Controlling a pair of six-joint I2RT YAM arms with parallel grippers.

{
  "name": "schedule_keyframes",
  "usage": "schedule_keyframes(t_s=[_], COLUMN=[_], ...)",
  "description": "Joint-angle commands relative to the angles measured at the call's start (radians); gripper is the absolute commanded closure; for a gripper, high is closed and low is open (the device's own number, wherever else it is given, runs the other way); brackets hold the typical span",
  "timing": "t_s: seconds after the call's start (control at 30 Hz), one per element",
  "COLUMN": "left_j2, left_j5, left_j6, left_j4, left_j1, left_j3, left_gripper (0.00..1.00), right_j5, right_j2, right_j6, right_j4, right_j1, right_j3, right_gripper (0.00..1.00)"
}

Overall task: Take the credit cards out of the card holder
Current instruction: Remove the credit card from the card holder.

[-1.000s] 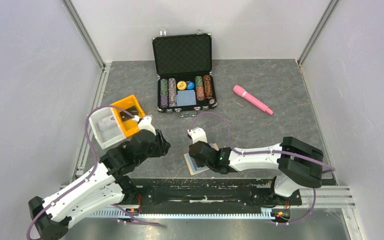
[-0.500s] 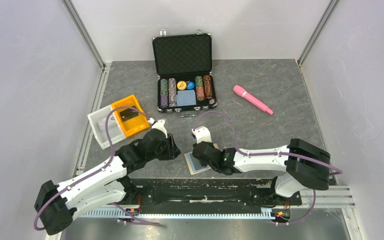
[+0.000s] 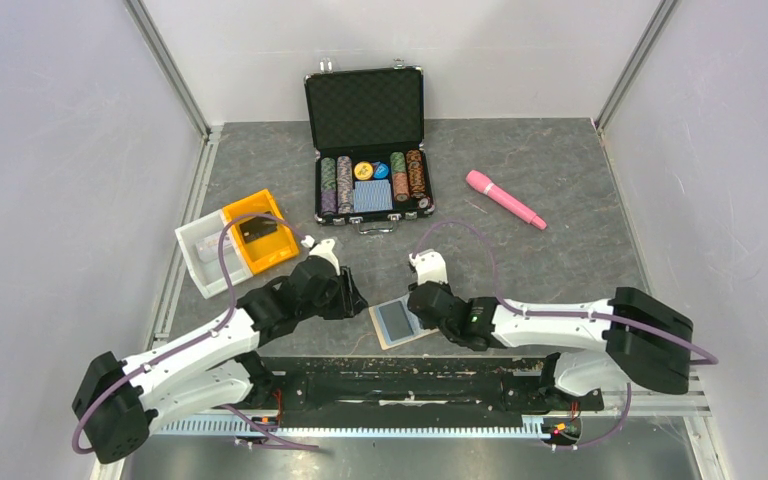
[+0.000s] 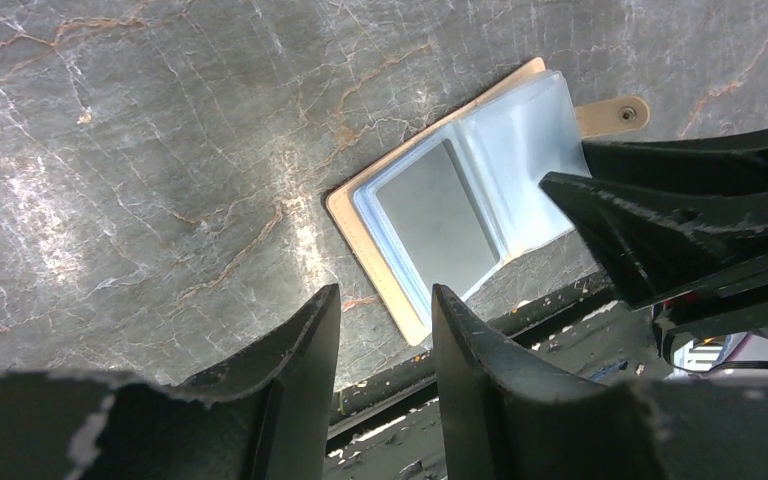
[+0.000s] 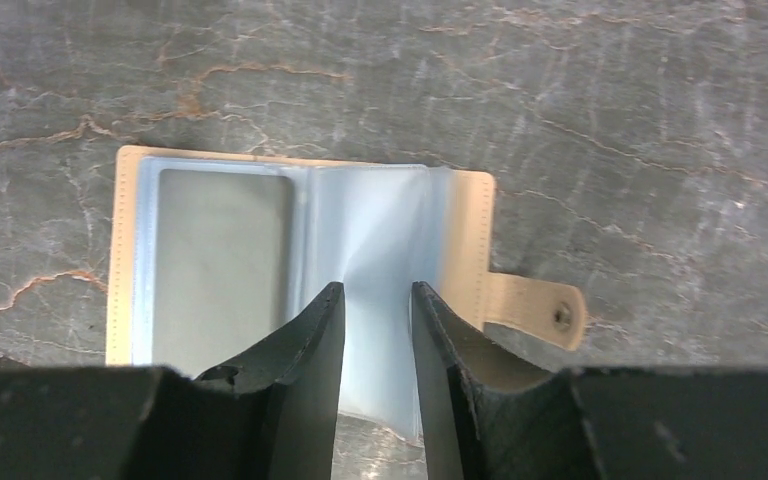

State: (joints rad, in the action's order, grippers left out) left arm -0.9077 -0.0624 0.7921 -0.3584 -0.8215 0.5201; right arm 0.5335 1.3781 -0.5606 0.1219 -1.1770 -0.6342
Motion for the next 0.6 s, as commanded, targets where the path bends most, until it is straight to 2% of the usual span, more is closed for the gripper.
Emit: schedule_keyframes(t_s=[0.0, 0.13, 0.3, 0.43, 0.57], left_j2=[-0.022, -0.029, -0.025, 0.003, 0.061], left_j5=[0.024, 0.01, -0.028, -0.079, -0.133], left_j6=[0.024, 0.017, -0.015, -0.036, -0.052], left_j4=[0.047, 0.047, 0.009, -0.026, -0.067], left_j1=[-0.002, -0.002, -0.002, -0.002, -0.002], left_j3=[0.003, 0.009, 0.034, 0.056, 0.07], left_gripper=[0.54, 0.54, 0.54, 0.54, 0.54], right_j5=[0.046, 0.048, -0.066, -0.164, -0.227], right_j2=[-0.077, -0.136, -0.178, -0.144, -0.066], right_j6=[-0.022, -0.025, 0.004, 0.032, 0.032], right_j4=[0.021, 0.045, 0.008, -0.043, -0.077], right_j1=[0.031, 0.04, 0.04, 0.04, 0.039], right_j3=[0.025, 0.032, 0.007, -0.022, -0.049], right_gripper=[0.66, 0.61, 0.57, 0.53, 0.44])
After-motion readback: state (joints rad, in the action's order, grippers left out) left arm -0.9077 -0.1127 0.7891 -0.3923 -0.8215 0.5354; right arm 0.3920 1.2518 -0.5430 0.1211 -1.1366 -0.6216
